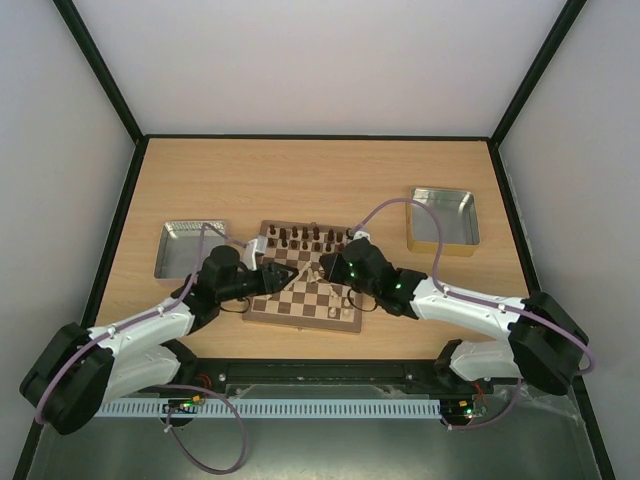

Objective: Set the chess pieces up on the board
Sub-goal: Pick up the chess piece from the chessboard, then place the chess piece on the chessboard.

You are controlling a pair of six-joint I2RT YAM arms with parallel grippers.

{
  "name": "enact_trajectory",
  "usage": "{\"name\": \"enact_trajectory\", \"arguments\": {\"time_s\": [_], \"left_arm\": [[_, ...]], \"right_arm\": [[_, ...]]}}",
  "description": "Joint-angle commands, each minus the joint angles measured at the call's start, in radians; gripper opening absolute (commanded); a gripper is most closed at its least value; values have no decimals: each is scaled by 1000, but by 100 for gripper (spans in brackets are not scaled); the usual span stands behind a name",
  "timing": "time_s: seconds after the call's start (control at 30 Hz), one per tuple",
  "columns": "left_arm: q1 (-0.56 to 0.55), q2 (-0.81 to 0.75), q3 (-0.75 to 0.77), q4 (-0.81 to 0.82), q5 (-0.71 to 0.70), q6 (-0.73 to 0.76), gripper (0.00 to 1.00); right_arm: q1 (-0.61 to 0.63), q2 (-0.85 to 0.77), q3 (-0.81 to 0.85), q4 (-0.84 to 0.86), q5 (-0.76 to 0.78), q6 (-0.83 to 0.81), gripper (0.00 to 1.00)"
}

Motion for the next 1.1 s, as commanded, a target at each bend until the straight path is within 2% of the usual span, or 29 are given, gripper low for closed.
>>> {"name": "enact_trajectory", "arguments": {"time_s": [0.0,0.13,0.37,0.8,0.93,1.07], "left_arm": [[-35,16,16,104,38,-5,51],[-46,26,8,168,50,-29,52],[-47,40,3,263,76,-45,54],[-47,-49,-26,294,85,17,55],[-47,-72,-15,259,35,35,49],[-47,-56,0,245,20,52,36]], "right_arm": [[-4,-20,-1,217,-128,122,6],[-5,-8,-8,322,-228,202,6],[-4,6,-9,362,-326,229,6],[-4,1,-9,331,-310,211,6],[-5,2,-5,329,-347,194,6],[-5,-8,-1,322,-389,177,6]]}}
